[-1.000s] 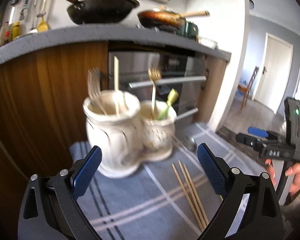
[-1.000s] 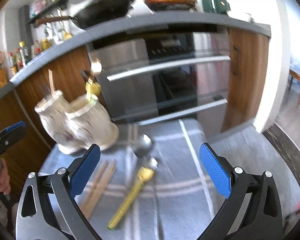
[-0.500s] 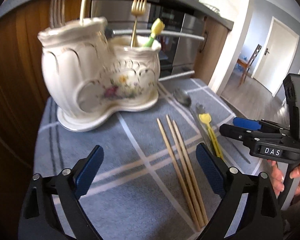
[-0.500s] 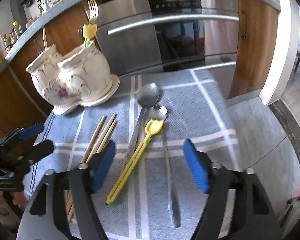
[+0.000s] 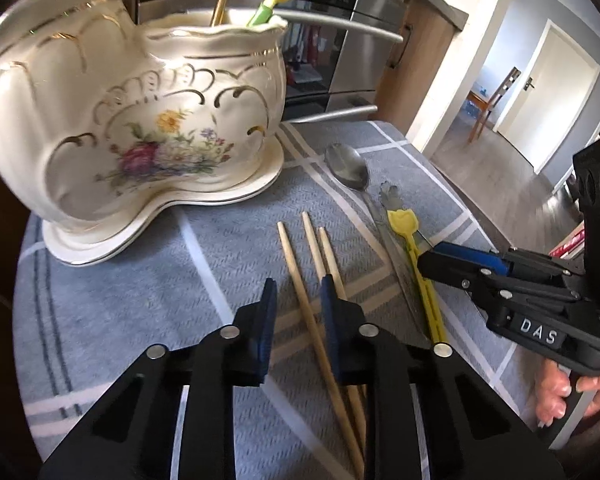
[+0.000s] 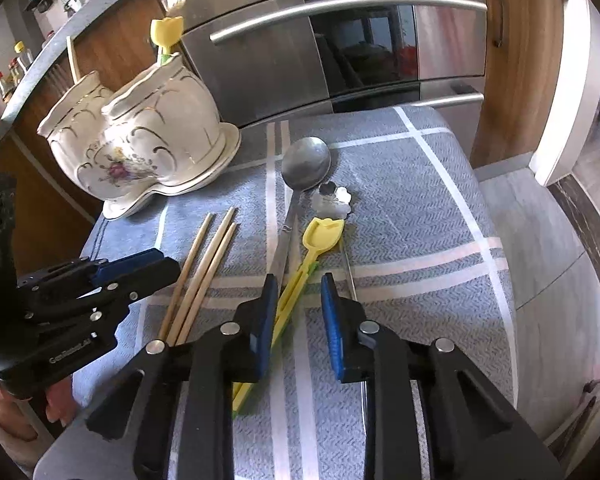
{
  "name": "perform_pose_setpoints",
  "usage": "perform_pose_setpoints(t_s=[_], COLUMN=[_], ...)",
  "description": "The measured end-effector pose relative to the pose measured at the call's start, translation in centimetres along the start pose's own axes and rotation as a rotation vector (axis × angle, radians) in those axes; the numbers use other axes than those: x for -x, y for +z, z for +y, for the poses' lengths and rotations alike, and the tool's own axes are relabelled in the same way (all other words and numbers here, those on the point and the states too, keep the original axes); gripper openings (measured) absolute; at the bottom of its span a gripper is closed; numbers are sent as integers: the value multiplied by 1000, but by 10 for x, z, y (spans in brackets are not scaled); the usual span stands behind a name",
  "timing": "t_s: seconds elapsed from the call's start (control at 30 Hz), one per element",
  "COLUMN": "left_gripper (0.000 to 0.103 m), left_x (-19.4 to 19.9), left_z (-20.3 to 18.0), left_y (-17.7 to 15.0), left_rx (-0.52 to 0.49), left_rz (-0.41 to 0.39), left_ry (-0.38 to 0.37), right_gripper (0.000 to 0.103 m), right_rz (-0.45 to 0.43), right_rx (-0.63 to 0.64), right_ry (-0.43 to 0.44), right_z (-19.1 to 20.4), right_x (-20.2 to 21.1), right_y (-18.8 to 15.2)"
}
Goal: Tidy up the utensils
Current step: 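Grasp another wooden chopstick with the left tool while the right tool grasps the yellow utensil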
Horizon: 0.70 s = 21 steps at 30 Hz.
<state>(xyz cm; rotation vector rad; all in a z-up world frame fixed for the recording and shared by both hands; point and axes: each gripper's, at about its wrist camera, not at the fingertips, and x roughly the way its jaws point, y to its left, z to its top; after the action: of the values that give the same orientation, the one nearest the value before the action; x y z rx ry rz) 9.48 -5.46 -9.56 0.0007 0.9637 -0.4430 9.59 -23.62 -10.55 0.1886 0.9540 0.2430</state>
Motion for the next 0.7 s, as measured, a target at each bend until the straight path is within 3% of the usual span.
perform_pose_setpoints(t_s=[0.2, 0.4, 0.7], left_gripper=[15, 14, 12], left_x=[-15, -20, -25], left_z=[-3, -6, -1], left_y=[7, 13, 23], left_rx=[-7, -20, 21], left_rz=[23, 35, 60], left_ry=[38, 70, 37], right_gripper=[18, 17, 16], right_rz=[21, 32, 41], right_rx=[-5, -8, -29], right_ry=[1, -2, 9], right_z=[-1, -1, -4], right_x=[-5, -8, -10], right_y=[2, 6, 9])
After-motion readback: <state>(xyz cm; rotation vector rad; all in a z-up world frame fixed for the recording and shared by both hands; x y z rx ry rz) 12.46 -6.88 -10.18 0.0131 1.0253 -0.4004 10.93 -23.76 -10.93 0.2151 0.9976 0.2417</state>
